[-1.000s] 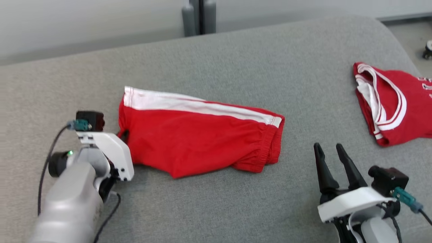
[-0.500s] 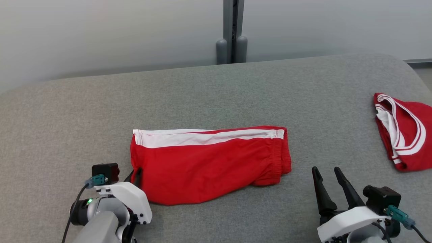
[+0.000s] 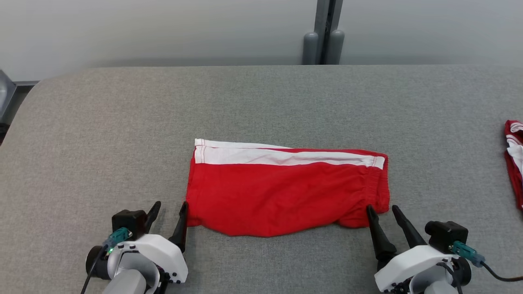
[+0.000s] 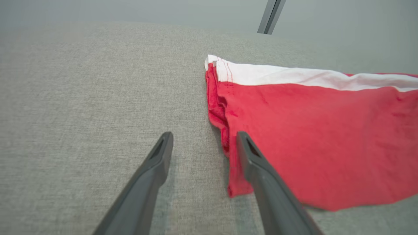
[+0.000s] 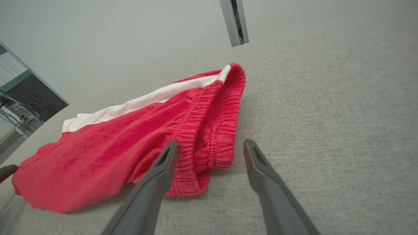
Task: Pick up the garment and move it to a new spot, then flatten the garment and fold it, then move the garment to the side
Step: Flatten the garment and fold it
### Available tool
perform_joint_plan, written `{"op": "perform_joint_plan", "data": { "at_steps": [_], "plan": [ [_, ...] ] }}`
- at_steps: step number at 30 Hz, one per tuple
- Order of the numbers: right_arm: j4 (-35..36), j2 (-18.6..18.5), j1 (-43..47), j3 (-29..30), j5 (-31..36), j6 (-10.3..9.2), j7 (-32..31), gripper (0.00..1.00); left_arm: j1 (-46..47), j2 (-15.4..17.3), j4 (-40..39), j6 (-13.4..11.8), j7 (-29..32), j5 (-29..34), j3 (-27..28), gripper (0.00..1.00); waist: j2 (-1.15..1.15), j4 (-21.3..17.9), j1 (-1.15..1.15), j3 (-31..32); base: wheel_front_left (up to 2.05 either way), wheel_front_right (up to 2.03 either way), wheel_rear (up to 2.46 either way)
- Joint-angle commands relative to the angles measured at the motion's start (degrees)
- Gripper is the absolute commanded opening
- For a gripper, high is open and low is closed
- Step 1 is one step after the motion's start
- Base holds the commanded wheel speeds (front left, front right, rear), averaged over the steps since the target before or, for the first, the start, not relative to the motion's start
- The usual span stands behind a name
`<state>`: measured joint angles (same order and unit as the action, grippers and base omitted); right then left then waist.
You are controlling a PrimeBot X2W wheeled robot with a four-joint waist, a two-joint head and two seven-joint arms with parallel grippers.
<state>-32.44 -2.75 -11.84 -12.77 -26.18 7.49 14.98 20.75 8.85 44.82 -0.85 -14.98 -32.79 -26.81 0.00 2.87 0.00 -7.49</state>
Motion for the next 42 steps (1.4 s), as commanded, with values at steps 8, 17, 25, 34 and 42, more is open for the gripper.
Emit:
{"op": "perform_joint_plan", "data": {
  "at_steps": [8,17,25,34,42],
  "plan": [
    [-3.04,-0.38,-2.12,-1.94,-0.13,0.0,0.29,1.0,-2.95,0.47,-3.81,0.04,-0.23,1.83,2.26,1.0,0.0,1.66,0.0,-1.21,0.0,0.0,0.0],
    [-3.58,-0.38,-2.22,-1.37,2.14,0.0,0.28,0.05,-5.03,0.0,-5.73,1.19,-0.24,3.2,4.45,1.0,0.0,1.66,0.0,-1.36,0.0,0.0,0.0],
    [-3.06,-0.42,-1.29,4.1,4.98,0.0,0.28,0.0,-6.81,-0.5,-5.18,1.89,-0.24,4.27,5.67,1.0,0.0,0.9,0.0,-0.16,0.0,0.0,0.0],
    [-1.71,-0.37,-1.71,6.45,11.56,0.0,0.28,0.0,-8.37,-1.56,-3.79,2.69,-0.24,5.48,5.31,1.0,0.0,-0.04,0.0,1.32,0.0,0.0,0.0],
    [0.12,-0.29,-6.28,-1.02,16.25,0.0,-1.39,0.0,-7.97,-2.97,-2.35,3.45,-0.24,5.82,4.55,1.0,0.0,1.55,0.0,1.73,0.0,0.0,0.0]
  ]
}}
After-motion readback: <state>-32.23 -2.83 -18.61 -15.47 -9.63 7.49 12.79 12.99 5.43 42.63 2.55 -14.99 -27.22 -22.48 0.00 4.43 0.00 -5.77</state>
